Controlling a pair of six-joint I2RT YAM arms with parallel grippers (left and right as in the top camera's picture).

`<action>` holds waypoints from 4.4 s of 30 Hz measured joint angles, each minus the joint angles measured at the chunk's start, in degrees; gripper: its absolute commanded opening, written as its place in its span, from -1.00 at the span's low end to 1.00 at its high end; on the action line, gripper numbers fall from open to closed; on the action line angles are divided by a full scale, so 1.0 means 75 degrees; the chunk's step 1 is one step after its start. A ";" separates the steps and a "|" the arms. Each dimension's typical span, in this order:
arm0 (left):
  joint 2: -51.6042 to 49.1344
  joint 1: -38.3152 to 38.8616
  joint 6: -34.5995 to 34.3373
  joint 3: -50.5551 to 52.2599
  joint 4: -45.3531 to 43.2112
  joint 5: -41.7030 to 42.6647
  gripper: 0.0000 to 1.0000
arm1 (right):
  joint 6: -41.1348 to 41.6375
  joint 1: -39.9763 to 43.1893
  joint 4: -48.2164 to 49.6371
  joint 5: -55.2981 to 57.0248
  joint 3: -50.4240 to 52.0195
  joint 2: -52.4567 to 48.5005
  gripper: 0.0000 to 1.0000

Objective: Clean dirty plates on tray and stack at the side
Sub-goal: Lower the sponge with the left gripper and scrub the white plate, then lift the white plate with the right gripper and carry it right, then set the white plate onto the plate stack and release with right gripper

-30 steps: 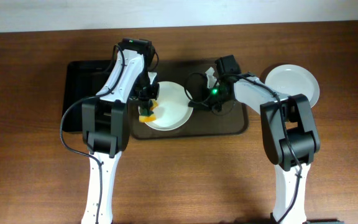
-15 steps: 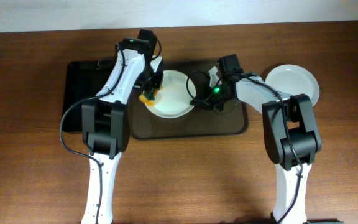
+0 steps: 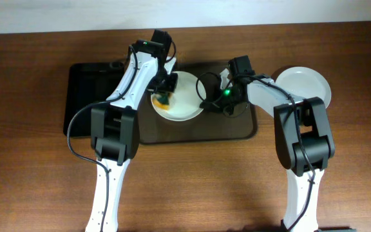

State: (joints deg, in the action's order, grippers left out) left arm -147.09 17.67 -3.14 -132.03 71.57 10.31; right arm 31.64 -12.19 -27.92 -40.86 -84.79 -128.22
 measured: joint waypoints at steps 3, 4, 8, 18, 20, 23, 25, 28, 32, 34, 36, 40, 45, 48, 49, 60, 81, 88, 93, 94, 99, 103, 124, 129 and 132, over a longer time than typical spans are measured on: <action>-0.0213 -0.0073 0.0192 -0.0248 0.0667 0.1513 -0.98 | -0.0099 0.0000 -0.0009 0.0003 0.0000 0.0000 -0.92; -0.0323 -0.0119 0.0239 -0.0434 0.0930 0.1897 -0.98 | -0.0119 0.0000 -0.0012 0.0006 0.0000 0.0000 -0.92; -0.0670 -0.0522 0.0367 -0.1606 0.1868 0.2838 -0.99 | -0.0236 0.0000 -0.0044 0.0058 0.0000 0.0000 -0.92; -0.0720 -0.1900 0.0539 -0.4144 0.2532 0.3168 -0.99 | -0.0475 -0.0122 -0.1157 0.2034 0.0082 0.0717 -0.92; -0.0720 -0.1920 0.0542 -0.4141 0.2605 0.3092 -0.99 | -0.0560 -0.0114 -0.1524 0.2876 0.0169 0.1142 -0.92; -0.0720 -0.1813 0.0557 -0.4141 0.2634 0.2871 -0.98 | -0.0711 -0.0114 -0.2020 0.3946 0.0198 0.1886 -0.92; -0.0720 -0.1699 0.0562 -0.4141 0.2634 0.2623 -0.99 | -0.0793 -0.0114 -0.2305 0.4602 0.0198 0.2413 -0.92; -0.0720 -0.1416 0.0565 -0.4141 0.2632 0.2197 -0.98 | -0.0889 -0.0131 -0.2774 0.5814 0.0198 0.3436 -0.92; -0.0720 -0.1177 0.0565 -0.4141 0.2632 0.1795 -0.99 | -0.0909 -0.0353 -0.3080 0.7134 0.0201 0.4060 -0.92; -0.0720 -0.1122 0.0565 -0.4141 0.2632 0.1667 -0.98 | -0.0930 -0.0804 -0.3139 0.8014 0.0201 0.4313 -0.92; -0.0720 -0.1113 0.0565 -0.4141 0.2632 0.1577 -0.99 | -0.0941 -0.1416 -0.3139 0.8947 0.0201 0.4503 -0.92; -0.0720 -0.1122 0.0568 -0.4141 0.2632 0.1492 -0.98 | -0.0988 -0.2512 -0.3139 1.0961 0.0201 0.4587 -0.92; -0.0720 -0.1122 0.0565 -0.4141 0.2637 0.1378 -0.98 | -0.0950 -0.3579 -0.3133 1.3618 0.0201 0.4590 -0.92; -0.0720 -0.1122 0.0565 -0.4057 0.2632 0.1358 -0.98 | -0.0909 -0.3969 -0.3121 1.4953 0.0201 0.4590 -0.92; -0.0720 -0.1122 0.0565 -0.4004 0.2629 0.1358 -0.98 | -0.0901 -0.4045 -0.3101 1.5242 0.0201 0.4590 -0.92; -0.0723 -0.1122 0.0565 -0.3756 0.2626 0.1358 -0.98 | -0.0781 -0.4147 -0.2999 1.6180 0.0201 0.4590 -0.92; -0.0688 -0.3042 0.0624 -0.3756 0.3337 0.0965 -0.99 | -0.0458 0.1291 -0.3354 0.7755 0.0204 0.5683 -0.92; -0.0574 -0.3270 0.0621 -0.3754 0.3308 -0.0516 -0.50 | -0.0851 0.3063 -0.3398 0.5887 0.0204 0.5619 -0.92; -0.0530 -0.3209 0.0621 -0.3602 0.3197 -0.0787 0.44 | -0.0906 0.3171 -0.3383 0.5630 0.0204 0.5552 -0.92; -0.0530 -0.3209 0.0595 -0.3558 0.3188 -0.0813 0.74 | -0.0909 0.3171 -0.3375 0.5590 0.0204 0.5546 -0.92; -0.0516 -0.3214 0.0615 -0.3366 0.3147 -0.0851 0.98 | -0.0915 0.3171 -0.3305 0.5514 0.0204 0.5409 -0.92; -0.0516 -0.3214 0.0557 -0.3351 0.3281 -0.0868 0.98 | -0.0912 0.3273 -0.3066 0.5243 0.0204 0.5298 -0.92; -0.0469 -0.3206 0.0443 -0.3351 0.3185 -0.0836 0.98 | -0.0909 0.4806 -0.1813 0.4937 0.0210 0.2413 -0.92; -0.0463 -0.3194 0.0446 -0.3351 0.3185 -0.0836 0.98 | -0.0906 0.4809 -0.1585 0.5033 0.0210 0.2055 -0.90; -0.0463 -0.3191 0.0443 -0.3351 0.3188 -0.0836 0.98 | -0.0903 0.4809 -0.1623 0.5152 0.0210 0.2052 -0.83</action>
State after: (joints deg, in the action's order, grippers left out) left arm -150.56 -6.26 0.19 -157.16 95.48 4.03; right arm 24.86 23.88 -40.10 -2.22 -83.22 -112.84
